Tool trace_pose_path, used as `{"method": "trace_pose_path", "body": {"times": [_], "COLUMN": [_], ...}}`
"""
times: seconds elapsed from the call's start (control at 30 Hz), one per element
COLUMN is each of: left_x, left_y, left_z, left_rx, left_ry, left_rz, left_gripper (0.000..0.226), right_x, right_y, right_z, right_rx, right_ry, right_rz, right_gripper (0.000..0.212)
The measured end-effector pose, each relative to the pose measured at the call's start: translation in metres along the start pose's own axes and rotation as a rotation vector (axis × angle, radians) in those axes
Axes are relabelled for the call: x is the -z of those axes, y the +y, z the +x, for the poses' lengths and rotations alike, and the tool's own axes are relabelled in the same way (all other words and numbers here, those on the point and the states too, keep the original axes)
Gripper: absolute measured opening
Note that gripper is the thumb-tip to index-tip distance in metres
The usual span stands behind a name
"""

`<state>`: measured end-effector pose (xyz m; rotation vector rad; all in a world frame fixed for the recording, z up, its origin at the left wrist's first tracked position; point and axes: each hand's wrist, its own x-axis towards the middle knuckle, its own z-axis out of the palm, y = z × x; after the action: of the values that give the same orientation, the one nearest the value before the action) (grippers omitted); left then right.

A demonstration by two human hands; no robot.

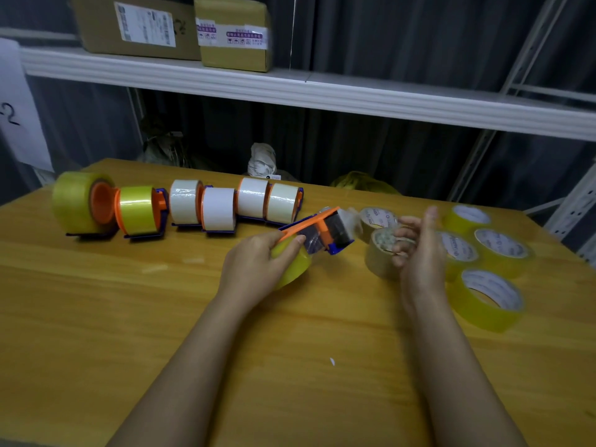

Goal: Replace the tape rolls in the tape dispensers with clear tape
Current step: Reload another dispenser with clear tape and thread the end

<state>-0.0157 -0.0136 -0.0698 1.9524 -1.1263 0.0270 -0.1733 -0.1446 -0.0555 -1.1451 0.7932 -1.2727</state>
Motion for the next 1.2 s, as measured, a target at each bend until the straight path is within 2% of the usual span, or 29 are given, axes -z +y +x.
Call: {"method": "trace_pose_path", "body": {"times": [0.07,0.17,0.27,0.4,0.6,1.07,1.2], "left_x": [0.001,0.001,0.000,-0.001,-0.001,0.001,0.001], "left_y": [-0.001,-0.001,0.000,0.000,0.000,-0.003,0.000], "left_z": [0.001,0.000,-0.001,0.000,-0.001,0.000,0.000], "left_rx": [0.027,0.020,0.022,0.011,0.016,0.047,0.047], "left_ry": [0.023,0.011,-0.006,-0.007,-0.022,-0.035,-0.055], "left_rz": [-0.027,-0.046,-0.046,-0.044,-0.072,-0.162,-0.164], "left_gripper": [0.035,0.033,0.036,0.038,0.039,0.035,0.035], "right_x": [0.001,-0.007,-0.010,-0.008,-0.006,-0.004,-0.001], "right_y": [0.001,0.010,0.016,0.019,0.020,0.019,0.018], "right_z": [-0.002,-0.010,-0.012,-0.011,-0.010,-0.008,-0.007], "right_rx": [0.053,0.176,0.237,0.179,0.101,0.177,0.154], "right_ry": [-0.012,-0.161,-0.221,-0.227,-0.238,-0.183,-0.268], "right_rz": [-0.101,-0.313,-0.369,-0.337,-0.230,-0.324,-0.291], "right_gripper": [0.037,0.017,0.002,0.008,0.004,0.005,0.002]}}
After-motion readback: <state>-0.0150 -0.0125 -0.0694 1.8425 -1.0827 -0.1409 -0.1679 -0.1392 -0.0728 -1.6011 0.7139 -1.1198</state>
